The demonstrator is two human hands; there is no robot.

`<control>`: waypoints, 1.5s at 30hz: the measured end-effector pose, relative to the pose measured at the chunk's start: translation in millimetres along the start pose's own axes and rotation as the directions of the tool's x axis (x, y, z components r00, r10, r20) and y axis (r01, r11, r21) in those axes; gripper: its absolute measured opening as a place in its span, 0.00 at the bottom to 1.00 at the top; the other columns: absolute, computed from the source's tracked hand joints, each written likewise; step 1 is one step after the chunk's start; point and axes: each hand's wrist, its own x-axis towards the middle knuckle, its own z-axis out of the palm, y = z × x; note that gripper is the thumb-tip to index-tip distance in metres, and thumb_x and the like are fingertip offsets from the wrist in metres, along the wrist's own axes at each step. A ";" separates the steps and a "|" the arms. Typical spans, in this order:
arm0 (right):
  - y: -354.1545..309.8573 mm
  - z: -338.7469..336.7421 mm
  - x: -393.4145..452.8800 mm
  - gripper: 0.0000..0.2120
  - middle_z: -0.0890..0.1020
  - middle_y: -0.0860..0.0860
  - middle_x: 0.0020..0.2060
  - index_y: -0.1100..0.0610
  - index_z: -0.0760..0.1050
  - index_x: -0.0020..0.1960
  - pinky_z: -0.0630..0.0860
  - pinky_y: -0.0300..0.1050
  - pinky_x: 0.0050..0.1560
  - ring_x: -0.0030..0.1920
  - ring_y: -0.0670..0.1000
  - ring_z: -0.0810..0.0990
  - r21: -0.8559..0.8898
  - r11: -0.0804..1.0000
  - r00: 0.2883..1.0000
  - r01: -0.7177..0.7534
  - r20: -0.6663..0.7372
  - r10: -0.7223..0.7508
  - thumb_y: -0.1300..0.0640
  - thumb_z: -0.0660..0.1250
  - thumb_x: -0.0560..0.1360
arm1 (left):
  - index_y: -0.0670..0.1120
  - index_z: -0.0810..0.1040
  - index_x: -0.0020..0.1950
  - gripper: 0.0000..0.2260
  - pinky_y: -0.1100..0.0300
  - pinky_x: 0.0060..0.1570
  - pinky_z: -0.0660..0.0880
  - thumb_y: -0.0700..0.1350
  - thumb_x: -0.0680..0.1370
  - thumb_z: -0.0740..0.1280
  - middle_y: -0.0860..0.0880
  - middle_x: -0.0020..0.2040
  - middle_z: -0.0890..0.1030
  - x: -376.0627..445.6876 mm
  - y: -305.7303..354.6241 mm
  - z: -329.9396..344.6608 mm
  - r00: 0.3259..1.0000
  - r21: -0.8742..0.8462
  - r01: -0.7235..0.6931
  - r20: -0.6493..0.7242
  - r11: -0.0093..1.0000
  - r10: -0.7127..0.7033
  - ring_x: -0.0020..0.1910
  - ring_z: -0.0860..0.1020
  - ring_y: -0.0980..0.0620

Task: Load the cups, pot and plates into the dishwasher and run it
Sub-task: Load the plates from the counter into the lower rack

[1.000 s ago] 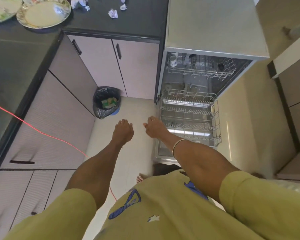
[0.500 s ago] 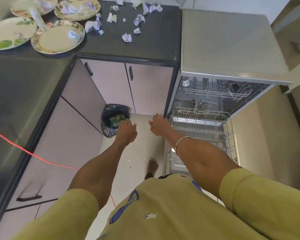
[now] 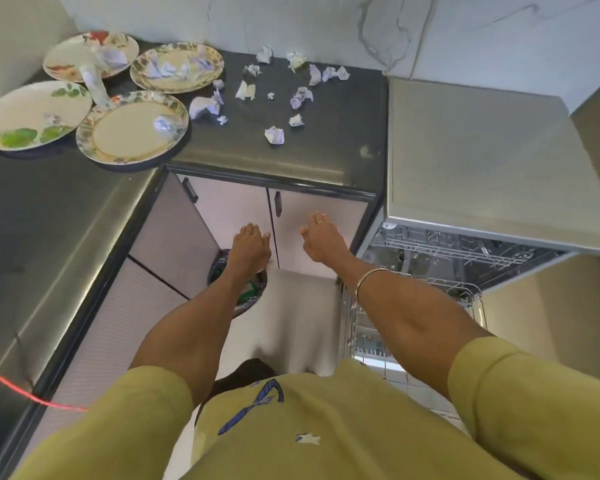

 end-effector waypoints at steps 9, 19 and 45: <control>-35.5 -37.9 121.9 0.25 0.65 0.63 0.73 0.67 0.61 0.74 0.60 0.56 0.75 0.75 0.61 0.61 0.033 0.999 0.992 0.021 -0.123 -0.017 0.51 0.50 0.84 | 0.35 0.55 0.79 0.25 0.47 0.78 0.51 0.49 0.86 0.48 0.37 0.80 0.56 103.1 -32.1 -58.2 0.994 -0.029 -0.054 -0.101 0.998 0.051 0.79 0.53 0.41; -100.6 -74.8 241.4 0.20 0.70 0.61 0.68 0.65 0.66 0.70 0.65 0.54 0.68 0.69 0.61 0.67 0.009 1.000 0.979 0.018 -0.205 -0.016 0.54 0.52 0.83 | 0.34 0.57 0.78 0.25 0.46 0.78 0.49 0.48 0.86 0.48 0.37 0.79 0.59 194.4 -101.2 -141.7 0.971 0.066 -0.078 -0.220 0.995 0.090 0.79 0.54 0.40; -207.0 -132.3 503.8 0.14 0.81 0.60 0.54 0.59 0.78 0.53 0.77 0.51 0.52 0.55 0.64 0.79 0.067 0.983 0.982 0.173 -0.093 -0.166 0.63 0.61 0.69 | 0.38 0.71 0.67 0.21 0.43 0.69 0.63 0.41 0.75 0.62 0.38 0.66 0.73 244.8 -268.7 -227.1 0.468 -0.123 0.814 -0.438 0.567 -0.767 0.69 0.68 0.37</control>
